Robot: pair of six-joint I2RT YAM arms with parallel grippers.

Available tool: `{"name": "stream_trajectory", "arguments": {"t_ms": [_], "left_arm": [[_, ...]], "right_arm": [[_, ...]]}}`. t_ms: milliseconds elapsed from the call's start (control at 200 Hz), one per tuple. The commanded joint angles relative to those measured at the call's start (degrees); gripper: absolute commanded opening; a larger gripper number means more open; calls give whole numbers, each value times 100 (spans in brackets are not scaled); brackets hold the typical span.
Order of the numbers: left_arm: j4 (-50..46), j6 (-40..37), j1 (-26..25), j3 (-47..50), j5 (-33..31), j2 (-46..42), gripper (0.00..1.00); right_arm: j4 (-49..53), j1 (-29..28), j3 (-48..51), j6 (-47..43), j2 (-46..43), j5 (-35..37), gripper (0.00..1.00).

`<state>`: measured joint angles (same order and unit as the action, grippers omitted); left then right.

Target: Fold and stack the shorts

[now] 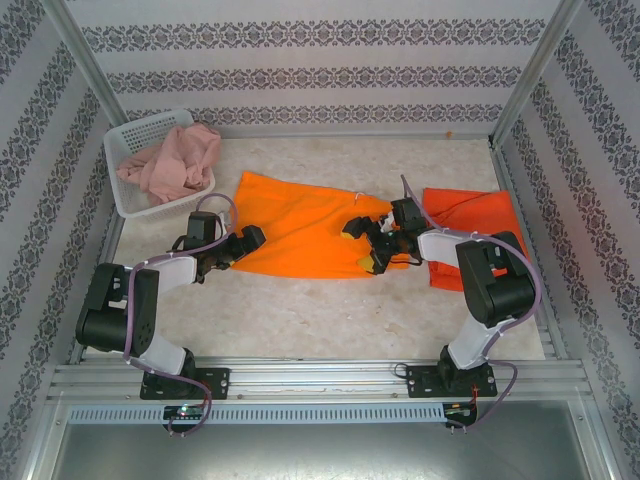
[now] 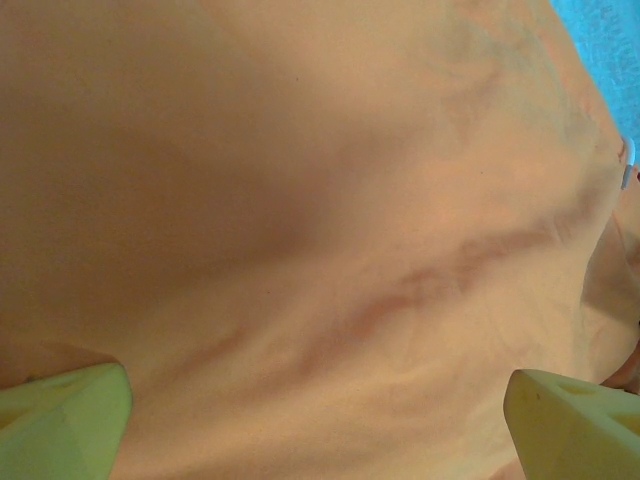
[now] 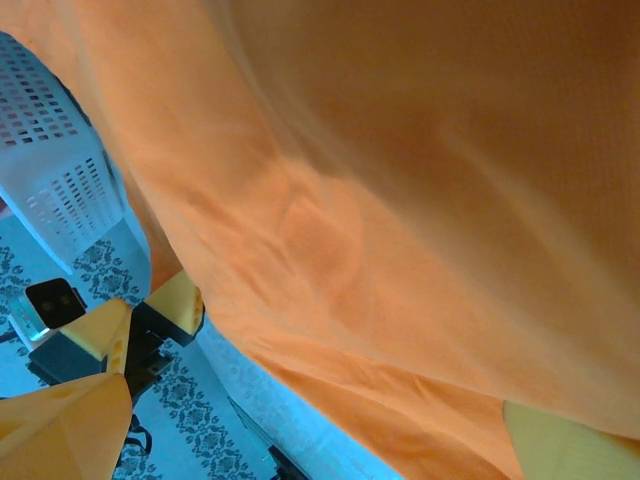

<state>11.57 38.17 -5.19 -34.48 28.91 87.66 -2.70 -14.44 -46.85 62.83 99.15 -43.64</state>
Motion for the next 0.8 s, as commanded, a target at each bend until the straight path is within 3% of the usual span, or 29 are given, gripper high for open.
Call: {"name": "stream_trajectory", "arguments": {"t_ms": [0,345,604,794], "left_arm": [[-919,-287,183,227,-588,104,97],[-1157,-460,229,113,-588,-50,97],[-1030,-409,229,192,-591,36,97],[-1089,-451,238,148,-608,65,97]], "right_arm": [[206,80,165,-213,166,306,98],[743,441,-335,-524,-956,206,98],[707,937,270,-593,-876,167,98],[794,1056,484,-996,-292,338,98]]}}
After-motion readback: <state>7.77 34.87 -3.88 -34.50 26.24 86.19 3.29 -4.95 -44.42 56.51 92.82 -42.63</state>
